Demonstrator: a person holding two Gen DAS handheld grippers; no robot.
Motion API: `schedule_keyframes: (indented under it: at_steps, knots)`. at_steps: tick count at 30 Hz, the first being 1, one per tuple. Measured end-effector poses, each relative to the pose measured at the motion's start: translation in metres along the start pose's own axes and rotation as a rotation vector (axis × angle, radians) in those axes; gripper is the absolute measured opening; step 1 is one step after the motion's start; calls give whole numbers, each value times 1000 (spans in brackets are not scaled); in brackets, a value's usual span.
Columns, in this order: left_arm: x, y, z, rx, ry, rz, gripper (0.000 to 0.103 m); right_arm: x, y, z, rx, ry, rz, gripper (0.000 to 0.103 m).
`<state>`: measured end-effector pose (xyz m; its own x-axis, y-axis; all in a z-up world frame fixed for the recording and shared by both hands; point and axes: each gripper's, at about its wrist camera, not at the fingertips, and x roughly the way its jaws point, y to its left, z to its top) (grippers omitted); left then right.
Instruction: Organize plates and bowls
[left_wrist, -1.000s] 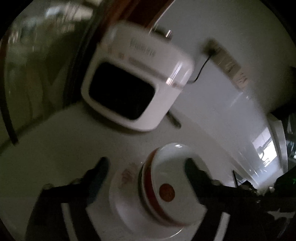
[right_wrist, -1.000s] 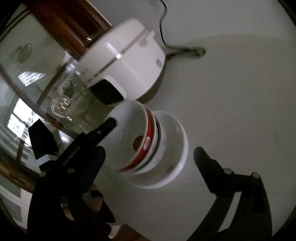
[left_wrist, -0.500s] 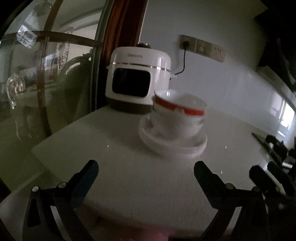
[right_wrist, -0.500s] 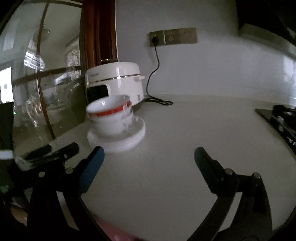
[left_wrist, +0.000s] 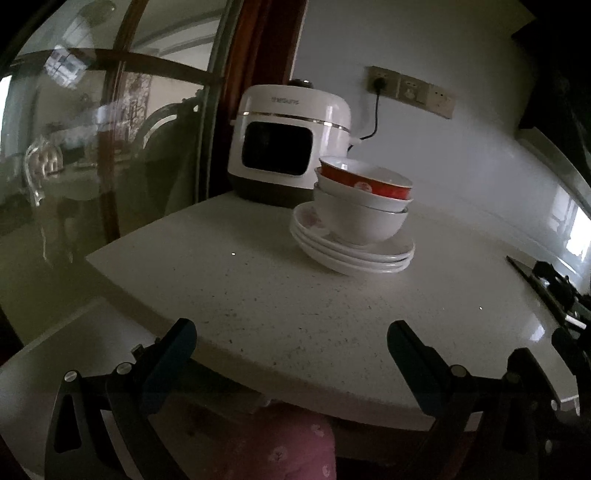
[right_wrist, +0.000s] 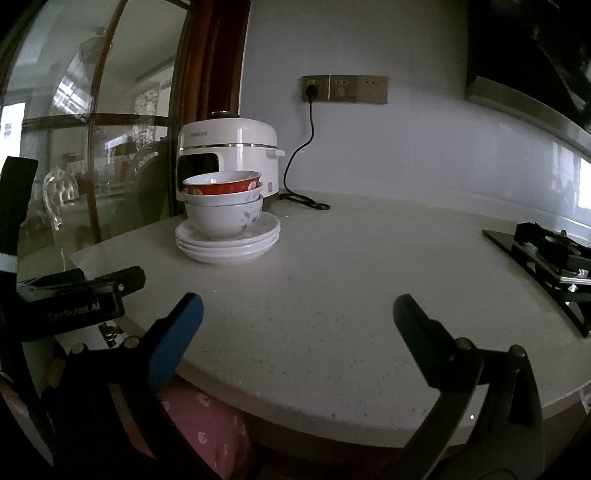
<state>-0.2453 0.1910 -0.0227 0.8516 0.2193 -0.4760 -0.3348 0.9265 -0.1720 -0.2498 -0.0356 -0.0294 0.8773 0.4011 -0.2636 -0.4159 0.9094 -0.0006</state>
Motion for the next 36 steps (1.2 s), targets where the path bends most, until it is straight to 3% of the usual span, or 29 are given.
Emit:
schedule_keyframes:
  at_steps: [36]
  knots:
    - [-1,1,-9,40,11,6,103,4,12,-9,43,42,20,103]
